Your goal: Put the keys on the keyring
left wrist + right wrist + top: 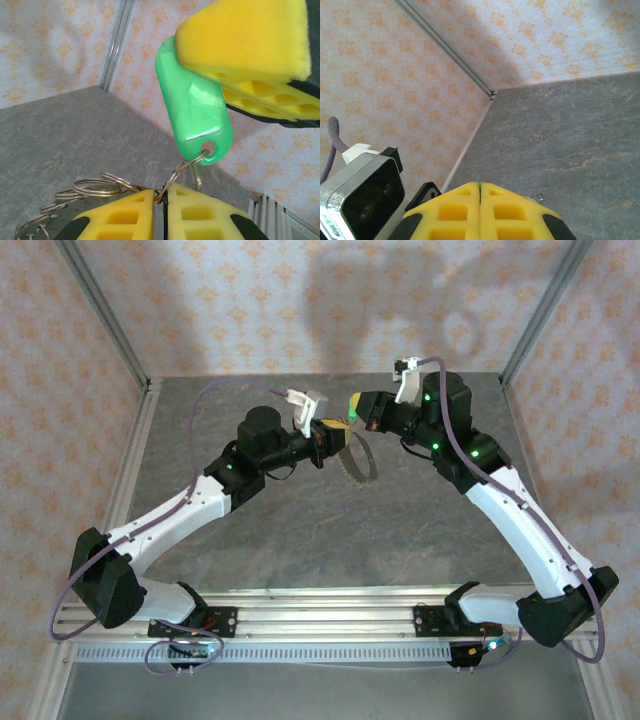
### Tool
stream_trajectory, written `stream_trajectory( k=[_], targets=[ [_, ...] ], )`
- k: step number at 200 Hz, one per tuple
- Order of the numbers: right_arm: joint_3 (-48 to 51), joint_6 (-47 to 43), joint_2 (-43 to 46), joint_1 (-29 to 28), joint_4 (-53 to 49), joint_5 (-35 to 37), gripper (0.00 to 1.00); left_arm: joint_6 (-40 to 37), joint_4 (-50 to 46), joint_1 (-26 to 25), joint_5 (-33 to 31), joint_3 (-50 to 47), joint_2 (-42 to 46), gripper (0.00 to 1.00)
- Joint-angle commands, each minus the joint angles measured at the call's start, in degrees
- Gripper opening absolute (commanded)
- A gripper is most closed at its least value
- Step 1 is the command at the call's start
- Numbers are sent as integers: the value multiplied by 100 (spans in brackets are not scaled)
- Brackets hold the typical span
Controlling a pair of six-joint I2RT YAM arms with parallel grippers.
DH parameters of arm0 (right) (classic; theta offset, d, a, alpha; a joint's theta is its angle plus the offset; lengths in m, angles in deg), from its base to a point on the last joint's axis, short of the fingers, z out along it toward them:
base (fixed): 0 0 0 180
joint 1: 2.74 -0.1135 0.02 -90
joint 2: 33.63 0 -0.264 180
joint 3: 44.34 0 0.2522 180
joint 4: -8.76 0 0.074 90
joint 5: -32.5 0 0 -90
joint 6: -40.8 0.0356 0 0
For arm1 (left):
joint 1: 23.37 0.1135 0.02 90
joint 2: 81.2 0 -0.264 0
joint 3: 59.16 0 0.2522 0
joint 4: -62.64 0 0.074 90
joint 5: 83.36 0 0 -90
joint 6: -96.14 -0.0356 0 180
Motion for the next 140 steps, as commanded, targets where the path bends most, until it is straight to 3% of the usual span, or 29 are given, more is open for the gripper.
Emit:
stream_trajectory(
  k=[1, 34, 86, 140],
  targets=[
    [-236, 85, 171, -61, 222, -53, 0, 136, 577, 46, -131, 17, -45, 13],
    [-238, 42, 191, -61, 181, 20, 0, 139, 626, 46, -106, 97, -118, 0],
    [-127, -213, 271, 1, 55, 659, 0, 298, 993, 139, -123, -207, 108, 0],
    [158, -78, 436, 408, 214, 567, 0, 436, 1241, 318, -89, -461, 414, 0]
  ],
)
